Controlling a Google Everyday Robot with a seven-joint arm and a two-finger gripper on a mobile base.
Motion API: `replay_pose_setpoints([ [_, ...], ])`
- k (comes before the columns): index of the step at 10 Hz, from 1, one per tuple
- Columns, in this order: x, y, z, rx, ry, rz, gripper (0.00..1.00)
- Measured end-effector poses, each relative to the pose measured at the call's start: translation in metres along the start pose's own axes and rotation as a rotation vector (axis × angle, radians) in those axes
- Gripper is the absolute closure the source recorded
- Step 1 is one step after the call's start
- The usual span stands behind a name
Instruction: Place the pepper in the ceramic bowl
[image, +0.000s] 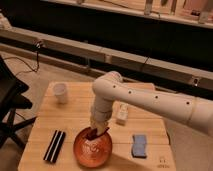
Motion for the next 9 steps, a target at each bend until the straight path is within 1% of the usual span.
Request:
replay_pose_setpoints([
  [1,0.003,-0.002,-0.002,0.013,0.000,-0.001,0.66],
  [2,0.006,-0.009,-0.004,0.022,-0.004,-0.011,0.56],
  [3,0.009,-0.015,-0.005,0.020,-0.007,-0.016,0.45],
  [4,0.009,-0.014,-0.005,0.015,-0.009,-0.018,0.39],
  [5,0.007,-0.008,-0.002,0.004,-0.008,-0.017,0.28],
  [6,0.002,-0.002,0.000,-0.004,-0.008,-0.019,0.21],
  [9,0.004,-0.007,-0.002,0.013,-0.015,-0.022,0.20],
])
